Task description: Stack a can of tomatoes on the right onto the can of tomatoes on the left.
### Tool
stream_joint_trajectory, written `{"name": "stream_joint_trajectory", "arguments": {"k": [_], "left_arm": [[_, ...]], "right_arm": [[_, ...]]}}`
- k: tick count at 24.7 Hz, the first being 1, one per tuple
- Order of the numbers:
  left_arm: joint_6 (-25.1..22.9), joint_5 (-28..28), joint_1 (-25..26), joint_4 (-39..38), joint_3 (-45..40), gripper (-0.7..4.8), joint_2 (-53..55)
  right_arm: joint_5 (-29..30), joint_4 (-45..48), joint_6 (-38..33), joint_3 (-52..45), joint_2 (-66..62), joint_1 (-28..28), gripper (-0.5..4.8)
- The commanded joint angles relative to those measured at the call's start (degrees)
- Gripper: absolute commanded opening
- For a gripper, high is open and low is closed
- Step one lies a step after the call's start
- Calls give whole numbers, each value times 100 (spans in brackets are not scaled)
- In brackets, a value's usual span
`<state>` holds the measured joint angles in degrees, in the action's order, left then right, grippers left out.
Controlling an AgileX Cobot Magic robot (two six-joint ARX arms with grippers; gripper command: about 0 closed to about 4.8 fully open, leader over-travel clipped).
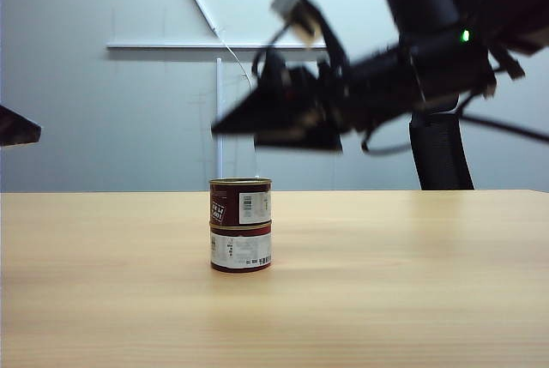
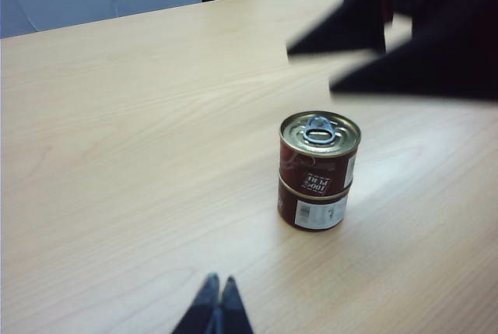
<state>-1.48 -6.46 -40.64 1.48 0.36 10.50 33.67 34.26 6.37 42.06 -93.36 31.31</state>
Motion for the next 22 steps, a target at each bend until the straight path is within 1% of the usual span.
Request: {"name": "stream_joint_trajectory", "arguments": {"k": [1,2,3,4,5,6,7,8,11,12,13,15,17,19,22], "left_arm": [[-2,15,35,77,15,-2,-4],[-2,55,192,74,17,-2,-2],[-2,157,387,74,17,-2,-2],[-2,411,863,68,15,-2,-37],[-2,592,1211,72,15,-2,-68],[-2,702,1508,68,15,-2,-118],[-2,772,1797,74,15,-2,-166],[-4,776,2146,70,15,-2,-254],[-2,774,2975,72,15,-2,-481],[-2,772,3434,77,15,-2,-612],[-2,761,3692,68,15,-2,-702],[-4,756,4059,72,15,-2,-872],[-2,754,4291,155,15,-2,-1012],[-2,765,4269,179,15,-2,-1016],[-2,778,4186,177,15,-2,-1016]], "right_arm": [[-59,907,-691,26,442,-24,479],[-81,1187,-1073,26,754,-79,452],[-76,1287,-1228,26,973,-131,258],[-118,1320,-1274,26,1355,-262,-3],[-345,1307,-1416,24,1598,-339,7],[-557,1276,-1534,22,1788,-396,-6],[-774,1233,-1648,22,2026,-448,-5],[-916,1196,-1692,22,2205,-503,-5],[-1169,1005,-1690,22,2754,-695,-5],[-1390,822,-1690,22,3038,-802,-5],[-1543,693,-1690,20,3191,-844,-5],[-1740,378,-1687,20,3445,-901,-5],[-1895,-48,-1663,20,3720,-968,-5],[-2085,-444,-1624,20,3950,-986,-5],[-2249,-734,-1615,20,4107,-1012,-5]]}}
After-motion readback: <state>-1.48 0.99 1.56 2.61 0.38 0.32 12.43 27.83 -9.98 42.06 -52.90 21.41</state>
